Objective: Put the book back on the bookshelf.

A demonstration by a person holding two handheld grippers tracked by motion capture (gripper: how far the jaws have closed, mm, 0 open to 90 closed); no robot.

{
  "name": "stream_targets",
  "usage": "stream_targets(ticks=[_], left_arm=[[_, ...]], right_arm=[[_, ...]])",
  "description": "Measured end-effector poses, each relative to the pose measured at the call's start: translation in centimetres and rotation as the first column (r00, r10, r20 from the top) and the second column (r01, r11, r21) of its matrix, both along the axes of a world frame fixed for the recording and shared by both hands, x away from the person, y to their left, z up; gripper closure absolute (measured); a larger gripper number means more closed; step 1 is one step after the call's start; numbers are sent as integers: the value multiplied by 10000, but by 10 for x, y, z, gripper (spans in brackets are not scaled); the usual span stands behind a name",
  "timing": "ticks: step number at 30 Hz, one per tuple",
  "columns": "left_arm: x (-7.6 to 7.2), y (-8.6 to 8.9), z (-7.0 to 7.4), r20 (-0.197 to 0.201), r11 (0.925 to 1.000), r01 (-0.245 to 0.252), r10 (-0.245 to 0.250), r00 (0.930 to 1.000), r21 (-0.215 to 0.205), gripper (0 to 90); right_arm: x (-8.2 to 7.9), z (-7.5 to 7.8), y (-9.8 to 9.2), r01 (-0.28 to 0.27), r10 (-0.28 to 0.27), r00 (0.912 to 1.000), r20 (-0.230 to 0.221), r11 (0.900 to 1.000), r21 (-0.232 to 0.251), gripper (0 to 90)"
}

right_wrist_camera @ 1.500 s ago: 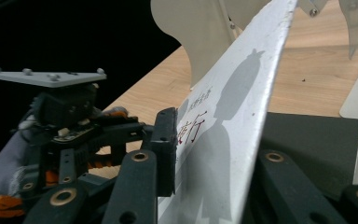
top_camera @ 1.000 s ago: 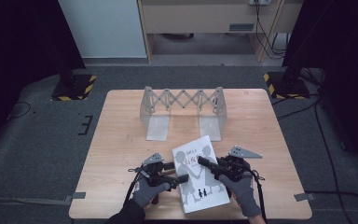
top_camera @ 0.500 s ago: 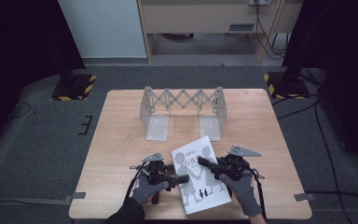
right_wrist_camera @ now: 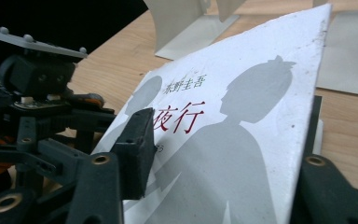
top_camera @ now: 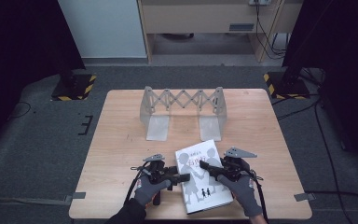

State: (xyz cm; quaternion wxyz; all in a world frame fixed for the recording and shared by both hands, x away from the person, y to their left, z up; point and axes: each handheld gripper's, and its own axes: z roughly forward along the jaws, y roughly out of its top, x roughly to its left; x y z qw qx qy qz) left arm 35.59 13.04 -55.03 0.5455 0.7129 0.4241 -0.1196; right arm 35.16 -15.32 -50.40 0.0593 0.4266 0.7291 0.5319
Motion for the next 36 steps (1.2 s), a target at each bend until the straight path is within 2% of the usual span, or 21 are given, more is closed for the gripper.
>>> stream_targets(ticks=[7,11,13,18,21,22,25,36], left_arm=[[0,-2,1,95,9999,4,-5,10000,166,127],[0,-4,1,118,9998,-19,16,9999,208,129],[-1,-4,1,141,9997,-42,39,9999,250,131],[-1,-5,2,203,9993,-83,75,9998,377,139],[-1,-5,2,241,9988,-126,115,9996,480,145],[-2,-6,2,255,9985,-132,119,9996,529,156],[-2,-6,2,252,9985,-161,148,9996,523,156],[-2,-6,2,253,9984,-163,149,9996,538,150]], right_arm=[[1,-3,-2,145,-151,9998,-140,9990,-419,367],[2,-6,-5,175,-186,9992,-368,9994,-315,349],[1,-7,-6,267,-279,9991,-334,9990,-348,328],[1,-9,-16,648,-656,9978,-110,9962,-577,355],[1,-10,-19,780,-784,9969,-15,9935,-827,357],[2,-11,-20,830,-856,9962,-180,9900,-1142,344],[2,-15,-22,913,-957,9944,-438,9914,-936,345],[1,-17,-20,1070,-1114,9924,-514,9908,-829,351]])
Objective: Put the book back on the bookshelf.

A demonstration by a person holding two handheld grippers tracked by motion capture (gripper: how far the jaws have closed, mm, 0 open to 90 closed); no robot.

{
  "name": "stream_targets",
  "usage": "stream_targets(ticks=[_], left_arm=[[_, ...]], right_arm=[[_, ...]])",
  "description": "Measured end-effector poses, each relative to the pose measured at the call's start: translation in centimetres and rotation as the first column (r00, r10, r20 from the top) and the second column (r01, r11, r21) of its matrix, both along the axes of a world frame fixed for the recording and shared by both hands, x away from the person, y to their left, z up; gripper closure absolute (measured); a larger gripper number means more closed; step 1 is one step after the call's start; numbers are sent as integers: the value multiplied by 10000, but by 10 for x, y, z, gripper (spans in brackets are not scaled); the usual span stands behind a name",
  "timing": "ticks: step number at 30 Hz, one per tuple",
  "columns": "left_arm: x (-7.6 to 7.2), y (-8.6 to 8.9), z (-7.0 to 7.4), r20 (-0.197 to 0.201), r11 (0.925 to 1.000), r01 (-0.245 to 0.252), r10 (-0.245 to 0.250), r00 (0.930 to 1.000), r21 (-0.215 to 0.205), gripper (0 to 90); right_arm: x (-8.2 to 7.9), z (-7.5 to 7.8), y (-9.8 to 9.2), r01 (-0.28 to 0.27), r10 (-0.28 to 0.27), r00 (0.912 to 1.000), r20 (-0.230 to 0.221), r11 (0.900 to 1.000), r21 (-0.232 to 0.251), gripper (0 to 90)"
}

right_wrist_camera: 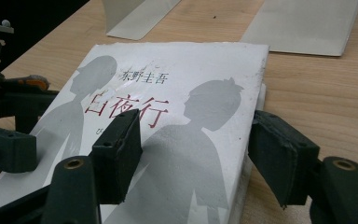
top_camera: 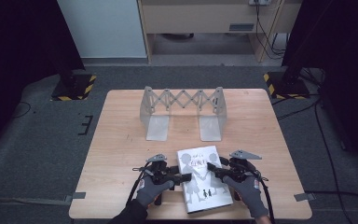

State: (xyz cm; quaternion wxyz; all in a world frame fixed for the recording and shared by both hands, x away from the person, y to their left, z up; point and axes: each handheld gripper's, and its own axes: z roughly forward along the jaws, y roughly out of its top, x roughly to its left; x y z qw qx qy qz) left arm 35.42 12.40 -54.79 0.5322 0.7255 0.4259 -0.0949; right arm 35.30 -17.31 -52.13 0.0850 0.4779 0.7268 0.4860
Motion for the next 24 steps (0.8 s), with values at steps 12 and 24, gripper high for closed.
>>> stream_targets(ticks=[12,24], left_arm=[[1,3,1,-257,9998,-178,176,9995,-84,183],[-4,9,17,-162,9960,-325,313,9994,-831,293]], right_arm=[[1,-1,3,229,-237,9996,173,9985,489,432],[-2,8,3,-93,-2,9979,654,9894,1452,489]])
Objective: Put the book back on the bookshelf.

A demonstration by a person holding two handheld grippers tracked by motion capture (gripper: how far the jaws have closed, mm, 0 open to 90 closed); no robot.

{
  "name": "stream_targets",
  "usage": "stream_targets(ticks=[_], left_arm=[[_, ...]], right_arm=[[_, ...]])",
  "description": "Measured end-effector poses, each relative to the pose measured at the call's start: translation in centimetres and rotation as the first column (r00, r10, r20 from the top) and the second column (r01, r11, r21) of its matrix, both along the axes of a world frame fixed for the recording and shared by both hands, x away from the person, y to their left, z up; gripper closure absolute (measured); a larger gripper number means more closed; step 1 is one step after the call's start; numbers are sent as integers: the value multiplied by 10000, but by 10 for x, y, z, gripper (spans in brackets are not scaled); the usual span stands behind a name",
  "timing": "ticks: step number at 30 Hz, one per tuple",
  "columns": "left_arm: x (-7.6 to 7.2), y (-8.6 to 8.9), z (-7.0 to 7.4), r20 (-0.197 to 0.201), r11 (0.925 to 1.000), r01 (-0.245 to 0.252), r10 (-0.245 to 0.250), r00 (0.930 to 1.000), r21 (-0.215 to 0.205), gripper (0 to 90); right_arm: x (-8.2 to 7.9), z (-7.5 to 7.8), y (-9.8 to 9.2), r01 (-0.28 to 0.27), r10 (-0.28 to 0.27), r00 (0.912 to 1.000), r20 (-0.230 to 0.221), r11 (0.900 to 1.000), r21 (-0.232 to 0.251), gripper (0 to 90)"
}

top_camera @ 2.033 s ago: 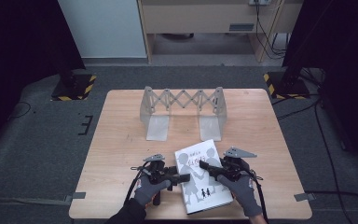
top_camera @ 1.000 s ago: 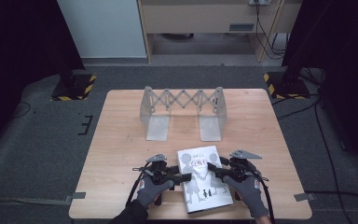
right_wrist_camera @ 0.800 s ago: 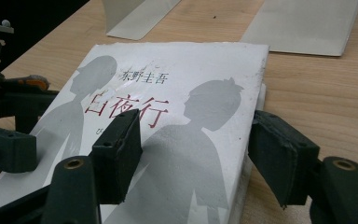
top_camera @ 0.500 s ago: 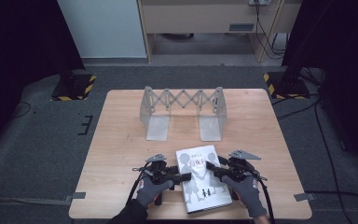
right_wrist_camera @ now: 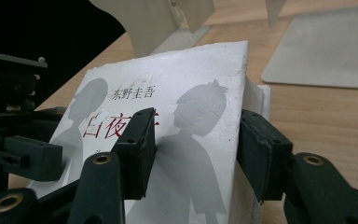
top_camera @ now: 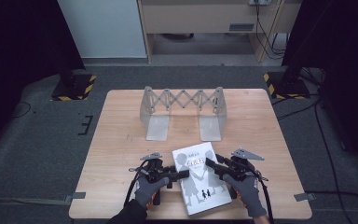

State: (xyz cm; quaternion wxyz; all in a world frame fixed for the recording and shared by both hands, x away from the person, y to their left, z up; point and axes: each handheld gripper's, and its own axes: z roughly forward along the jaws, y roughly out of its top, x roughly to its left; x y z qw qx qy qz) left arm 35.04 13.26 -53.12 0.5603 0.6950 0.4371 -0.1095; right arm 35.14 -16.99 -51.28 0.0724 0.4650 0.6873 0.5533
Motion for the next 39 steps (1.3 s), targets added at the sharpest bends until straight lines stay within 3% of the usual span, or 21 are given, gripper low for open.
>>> stream_targets(ticks=[12,18,23,25,33,37,39], left_arm=[[2,-5,10,362,9995,156,-147,9992,-262,309],[3,-9,14,550,9990,371,-357,9978,-251,320],[4,-6,18,420,9965,441,-412,9983,-712,387],[4,-6,22,520,9963,484,-448,9976,-715,407],[10,-5,40,943,9977,401,-348,9949,-546,443],[11,-3,50,1200,9974,346,-269,9924,-629,474],[12,-3,57,1478,9983,309,-232,9887,-503,486]], right_arm=[[-3,11,2,-387,366,9933,1094,9991,170,505],[-4,14,6,-674,631,9898,1280,9973,293,515],[-3,15,4,-705,645,9909,1181,9964,471,511],[-2,16,1,-690,618,9907,1216,9961,553,514],[3,16,-30,638,-719,9924,1000,9946,817,469],[7,9,-40,1504,-1500,9868,604,9886,-24,471],[9,4,-42,1675,-1637,9850,540,9829,-761,471]])
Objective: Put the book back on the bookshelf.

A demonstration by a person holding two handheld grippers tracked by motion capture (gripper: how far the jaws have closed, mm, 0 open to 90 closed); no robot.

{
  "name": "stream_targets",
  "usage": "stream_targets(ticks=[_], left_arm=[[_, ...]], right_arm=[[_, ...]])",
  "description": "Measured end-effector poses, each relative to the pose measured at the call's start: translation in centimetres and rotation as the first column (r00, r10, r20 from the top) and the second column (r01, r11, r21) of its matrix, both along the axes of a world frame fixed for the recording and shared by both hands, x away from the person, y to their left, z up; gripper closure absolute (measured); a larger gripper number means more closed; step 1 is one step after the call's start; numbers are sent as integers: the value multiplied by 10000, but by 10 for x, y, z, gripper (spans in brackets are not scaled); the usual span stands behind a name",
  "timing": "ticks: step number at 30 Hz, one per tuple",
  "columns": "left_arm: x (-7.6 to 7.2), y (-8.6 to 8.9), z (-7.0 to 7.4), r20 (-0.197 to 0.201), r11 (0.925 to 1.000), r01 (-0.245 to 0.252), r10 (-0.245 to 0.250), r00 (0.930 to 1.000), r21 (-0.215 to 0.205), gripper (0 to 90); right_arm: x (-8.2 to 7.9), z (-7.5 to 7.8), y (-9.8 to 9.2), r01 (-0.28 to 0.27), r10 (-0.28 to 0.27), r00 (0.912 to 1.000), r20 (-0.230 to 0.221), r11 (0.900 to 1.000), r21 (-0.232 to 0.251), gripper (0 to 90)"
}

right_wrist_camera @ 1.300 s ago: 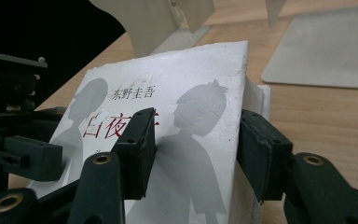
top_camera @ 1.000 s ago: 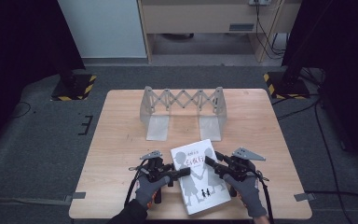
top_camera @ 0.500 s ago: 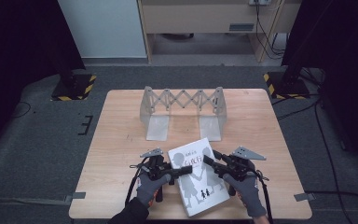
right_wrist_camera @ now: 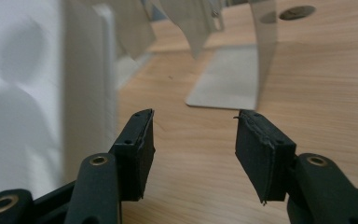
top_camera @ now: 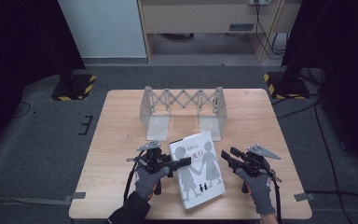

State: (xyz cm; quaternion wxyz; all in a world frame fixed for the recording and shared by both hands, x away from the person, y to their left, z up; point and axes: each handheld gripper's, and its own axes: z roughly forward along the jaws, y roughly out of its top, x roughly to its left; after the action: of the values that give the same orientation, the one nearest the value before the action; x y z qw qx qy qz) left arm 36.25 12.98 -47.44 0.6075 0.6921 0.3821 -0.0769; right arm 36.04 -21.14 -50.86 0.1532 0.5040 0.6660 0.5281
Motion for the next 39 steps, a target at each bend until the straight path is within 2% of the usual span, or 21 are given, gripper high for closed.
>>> stream_targets(ticks=[4,8,10,12,15,18,21,23,25,28,31,36,39], left_arm=[[2,0,14,523,9995,-283,276,9983,127,508],[4,0,25,1147,9972,-617,564,9918,429,517],[5,0,26,1417,9963,-708,632,9879,496,518],[5,1,23,1494,9966,-719,652,9866,401,515],[1,5,20,1647,9966,-695,615,9844,436,505],[-3,8,16,1732,9959,-692,582,9832,579,480],[-7,9,15,1903,9969,-578,467,9806,530,478],[-10,7,16,2110,9965,-548,403,9766,634,480],[-15,5,17,2380,9962,-472,284,9709,737,478],[-21,0,19,2812,9940,-473,179,9595,984,469],[-24,-4,20,2968,9936,-489,167,9548,1014,460],[-24,-8,21,3071,9931,-479,128,9516,1071,434],[-23,-11,23,3095,9925,-440,67,9509,1136,418]], right_arm=[[2,-3,1,111,-115,9999,-62,9977,-663,475],[4,-5,-3,274,-286,9996,-81,9931,-1144,479],[5,-6,-5,369,-383,9992,-78,9901,-1354,481],[5,-7,-8,487,-516,9986,-139,9857,-1613,483],[7,-11,-10,703,-786,9965,-267,9702,-2319,480],[9,-16,-12,778,-961,9940,-527,9574,-2779,457],[11,-21,-13,751,-1084,9902,-880,9449,-3185,426],[12,-25,-14,674,-1123,9874,-1111,9354,-3471,411],[13,-27,-15,623,-1142,9858,-1235,9300,-3623,400],[13,-28,-15,632,-1144,9861,-1205,9289,-3650,381],[13,-28,-15,682,-1200,9866,-1107,9190,-3883,349],[14,-29,-15,690,-1244,9855,-1150,9147,-3981,293],[15,-29,-14,680,-1270,9845,-1209,9121,-4042,218]])
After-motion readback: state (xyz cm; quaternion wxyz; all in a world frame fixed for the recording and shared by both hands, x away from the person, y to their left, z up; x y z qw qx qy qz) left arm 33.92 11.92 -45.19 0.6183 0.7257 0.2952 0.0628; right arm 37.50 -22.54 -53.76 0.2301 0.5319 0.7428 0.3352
